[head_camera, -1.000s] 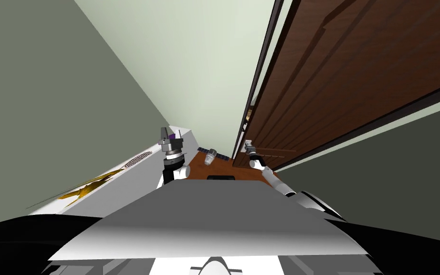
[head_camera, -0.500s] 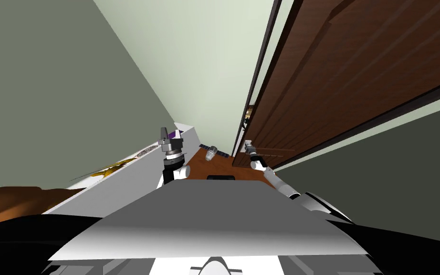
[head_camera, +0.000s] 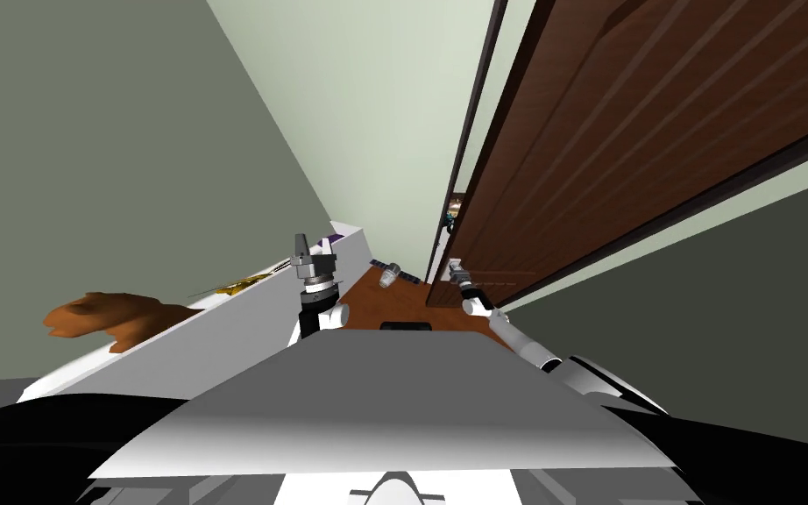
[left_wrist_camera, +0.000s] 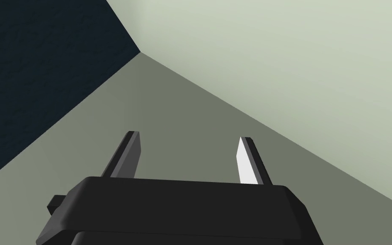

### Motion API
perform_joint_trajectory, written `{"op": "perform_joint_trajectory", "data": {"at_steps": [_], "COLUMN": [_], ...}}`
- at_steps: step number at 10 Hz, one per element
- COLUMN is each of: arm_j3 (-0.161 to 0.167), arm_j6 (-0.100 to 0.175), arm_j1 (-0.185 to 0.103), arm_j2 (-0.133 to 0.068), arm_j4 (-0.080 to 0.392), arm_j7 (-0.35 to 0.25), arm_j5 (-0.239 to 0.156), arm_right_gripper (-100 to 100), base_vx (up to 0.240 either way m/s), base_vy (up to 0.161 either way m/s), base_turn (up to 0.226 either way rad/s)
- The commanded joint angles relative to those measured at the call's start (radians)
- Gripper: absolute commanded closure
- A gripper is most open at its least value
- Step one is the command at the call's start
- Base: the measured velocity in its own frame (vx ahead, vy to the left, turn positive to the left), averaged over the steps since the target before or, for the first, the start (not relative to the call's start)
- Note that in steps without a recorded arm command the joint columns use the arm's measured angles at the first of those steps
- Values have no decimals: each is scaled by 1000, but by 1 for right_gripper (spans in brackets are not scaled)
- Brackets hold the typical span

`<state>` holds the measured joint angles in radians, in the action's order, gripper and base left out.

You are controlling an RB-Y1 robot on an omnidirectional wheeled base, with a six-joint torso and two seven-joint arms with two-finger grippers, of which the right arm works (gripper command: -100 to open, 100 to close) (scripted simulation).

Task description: Pull the door open

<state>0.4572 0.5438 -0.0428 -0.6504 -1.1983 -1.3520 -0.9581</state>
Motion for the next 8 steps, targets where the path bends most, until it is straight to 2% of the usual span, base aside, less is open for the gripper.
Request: {"op": "perform_joint_trajectory", "data": {"at_steps": [1,2,3,8], "arm_j3": [0,25,30,97], "arm_j6": [0,14,18,65], "arm_j1": [0,10,11,34], "arm_j2": [0,-21,-27,-95], "arm_j4": [0,-11,-14,-49], "arm_j7": [0,-19,-23,-77], "arm_j5": [0,2,2,7], "arm_right_gripper": [100,100,100,100], "base_vx": [-114,-143,-193,-206], "base_vy": [-27,-71,-108,-96], "base_turn": [28,99,128,129]}}
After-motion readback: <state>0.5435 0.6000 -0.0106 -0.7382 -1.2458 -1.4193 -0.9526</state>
